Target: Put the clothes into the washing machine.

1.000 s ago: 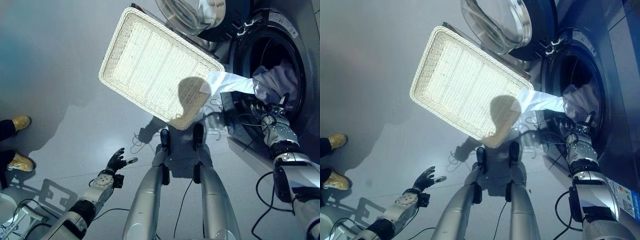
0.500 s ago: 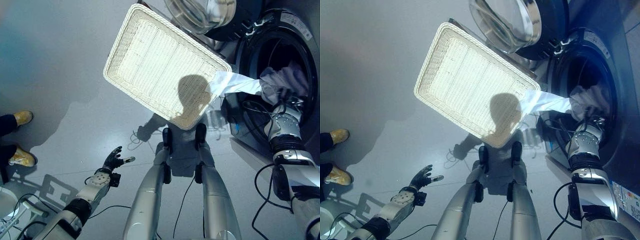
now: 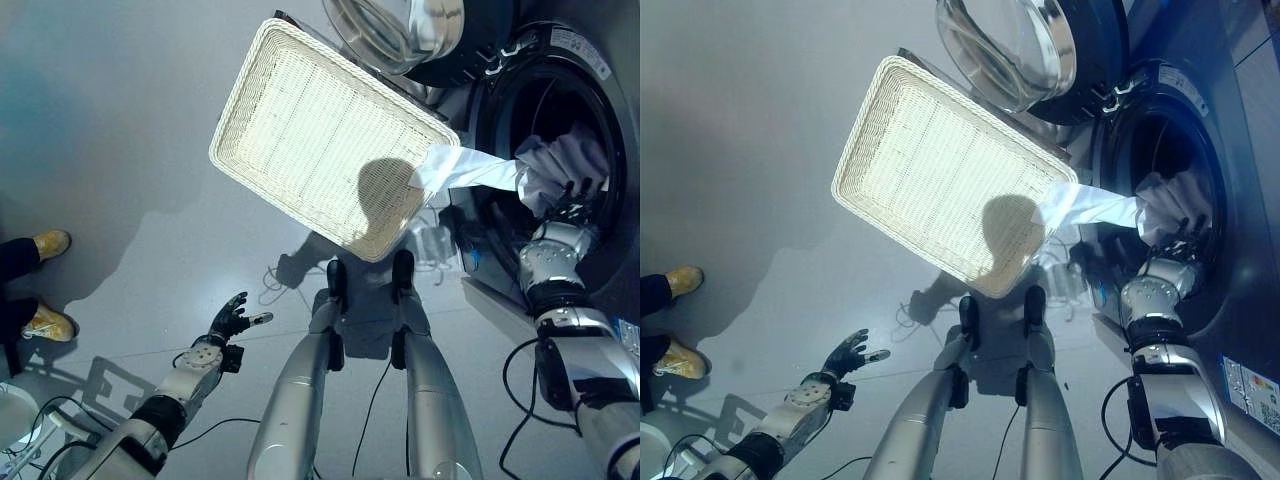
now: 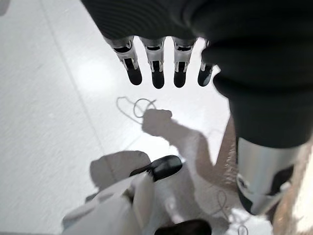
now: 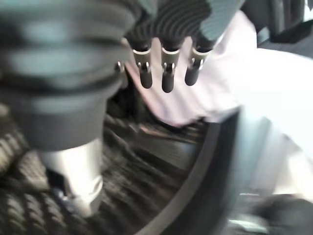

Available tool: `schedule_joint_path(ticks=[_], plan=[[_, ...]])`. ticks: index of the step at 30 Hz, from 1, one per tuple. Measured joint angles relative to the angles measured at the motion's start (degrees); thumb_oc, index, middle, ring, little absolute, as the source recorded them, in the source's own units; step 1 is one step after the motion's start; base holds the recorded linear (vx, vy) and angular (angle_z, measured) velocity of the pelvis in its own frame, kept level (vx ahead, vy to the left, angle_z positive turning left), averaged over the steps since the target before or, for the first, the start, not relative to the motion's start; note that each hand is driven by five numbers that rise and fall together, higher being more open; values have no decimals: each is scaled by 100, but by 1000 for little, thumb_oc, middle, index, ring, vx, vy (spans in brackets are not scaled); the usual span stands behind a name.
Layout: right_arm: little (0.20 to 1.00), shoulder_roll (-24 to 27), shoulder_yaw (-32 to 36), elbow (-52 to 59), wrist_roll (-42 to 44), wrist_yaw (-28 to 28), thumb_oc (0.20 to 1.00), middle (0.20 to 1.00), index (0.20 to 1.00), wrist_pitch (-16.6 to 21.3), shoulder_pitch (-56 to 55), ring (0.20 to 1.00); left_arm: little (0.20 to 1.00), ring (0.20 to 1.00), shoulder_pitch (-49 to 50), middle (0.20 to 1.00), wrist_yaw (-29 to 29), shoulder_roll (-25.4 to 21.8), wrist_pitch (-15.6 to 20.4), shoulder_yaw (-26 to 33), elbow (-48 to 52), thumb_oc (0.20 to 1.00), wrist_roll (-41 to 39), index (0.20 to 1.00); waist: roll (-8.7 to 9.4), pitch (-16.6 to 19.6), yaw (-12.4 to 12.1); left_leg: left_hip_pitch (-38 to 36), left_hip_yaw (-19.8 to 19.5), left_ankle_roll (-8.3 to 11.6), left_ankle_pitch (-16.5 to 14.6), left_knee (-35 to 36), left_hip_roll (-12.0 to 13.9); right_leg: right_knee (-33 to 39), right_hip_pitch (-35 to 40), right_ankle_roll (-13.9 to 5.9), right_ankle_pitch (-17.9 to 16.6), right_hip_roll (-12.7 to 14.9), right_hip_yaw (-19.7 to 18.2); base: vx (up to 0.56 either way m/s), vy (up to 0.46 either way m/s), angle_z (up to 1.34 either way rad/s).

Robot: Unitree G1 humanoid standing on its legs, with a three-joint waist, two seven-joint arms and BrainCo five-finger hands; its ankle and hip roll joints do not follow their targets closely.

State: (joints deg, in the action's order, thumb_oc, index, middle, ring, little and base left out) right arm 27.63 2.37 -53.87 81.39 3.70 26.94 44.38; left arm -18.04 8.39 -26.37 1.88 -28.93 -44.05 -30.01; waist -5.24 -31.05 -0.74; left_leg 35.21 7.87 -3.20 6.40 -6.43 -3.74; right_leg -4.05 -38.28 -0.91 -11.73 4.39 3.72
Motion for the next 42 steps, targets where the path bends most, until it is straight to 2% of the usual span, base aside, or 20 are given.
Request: schedule_joint_path(ticks=[4,7,10,15,19,24,27,28,33,38,42], plan=[[1000,-147,-364,-353,-868,-445,1000,1000,1000,-501,-438,1000,1000,1000,-4,1000,5,108,10,78,-1,1000,4,1000,-2,1,18,17,0,-1,-1,41,-3,15,-32,0,3,1,-3,-22,22,-1],[1000,-318,-958,-371,-2006,-338,1000,1000,1000,-1031,-689,1000,1000,1000,-8,1000,8,150,-2,195,4,1000,127,1000,-4,3,67,81,7,-2,1,69,-4,17,-118,1,2,-9,-20,-17,48,-4],[1000,-564,-1385,462,-2464,-75,1000,1000,1000,-1034,-1052,1000,1000,1000,-6,1000,121,254,-41,244,50,1000,194,1000,-5,3,135,105,13,1,-3,86,-3,16,-157,2,3,-14,-28,-9,86,-1],[1000,-992,-1751,1322,-2689,181,1000,1000,1000,-868,-1322,1000,1000,1000,-8,1000,357,633,-3,300,54,1000,227,1000,-5,3,158,129,80,4,-6,102,-2,-22,-235,3,4,-20,-89,-4,68,-5],[1000,-1258,-2100,1951,-2663,-10,1000,1000,1000,-846,-1801,1000,1000,1000,-5,1000,467,926,4,305,61,1000,225,1000,-5,3,138,146,139,-2,-1,148,-22,-136,-350,-15,52,-7,-174,17,68,-6],[1000,-1239,-2037,1056,-2286,-479,1000,1000,1000,-1259,-1527,1000,1000,1000,-16,1000,461,929,106,315,-80,1000,222,1000,-9,5,134,142,133,0,0,137,-20,-216,-375,-11,100,0,-167,25,5,1],[1000,-1179,-1741,161,-2028,-699,1000,1000,1000,-1599,-928,1000,1000,1000,-86,1000,400,915,119,310,-368,1000,220,1000,-36,9,124,143,80,4,-2,92,-11,-315,-375,5,157,10,-118,66,-52,12],[1000,-1007,-1474,-557,-1797,-793,1000,1000,1000,-1914,-436,1000,1000,1000,-196,1000,318,922,117,292,-518,1000,219,1000,-173,10,85,155,-37,43,25,78,-13,-437,-379,28,245,68,22,62,-55,30],[1000,-570,-962,-1101,-1325,-827,1000,1000,1000,-2335,436,1000,1000,1000,-244,1000,245,822,103,170,-441,1000,218,1000,-284,36,-192,252,-224,143,95,97,4,-876,-614,136,505,95,206,54,-55,20],[1000,-379,-838,-1061,-719,-819,1000,1000,1000,-2357,896,1000,1000,1000,-304,1000,247,780,112,-14,-378,1000,173,1000,-287,37,-316,607,-366,245,172,90,51,-1140,-1029,258,646,86,350,31,-47,16],[1000,-454,-676,-1057,-152,-816,1000,1000,1000,-2333,1033,1000,1000,1000,-313,1000,334,771,121,-160,-234,1000,164,1000,-286,37,-340,812,-500,278,212,83,77,-1232,-1214,318,723,80,481,26,-39,11]])
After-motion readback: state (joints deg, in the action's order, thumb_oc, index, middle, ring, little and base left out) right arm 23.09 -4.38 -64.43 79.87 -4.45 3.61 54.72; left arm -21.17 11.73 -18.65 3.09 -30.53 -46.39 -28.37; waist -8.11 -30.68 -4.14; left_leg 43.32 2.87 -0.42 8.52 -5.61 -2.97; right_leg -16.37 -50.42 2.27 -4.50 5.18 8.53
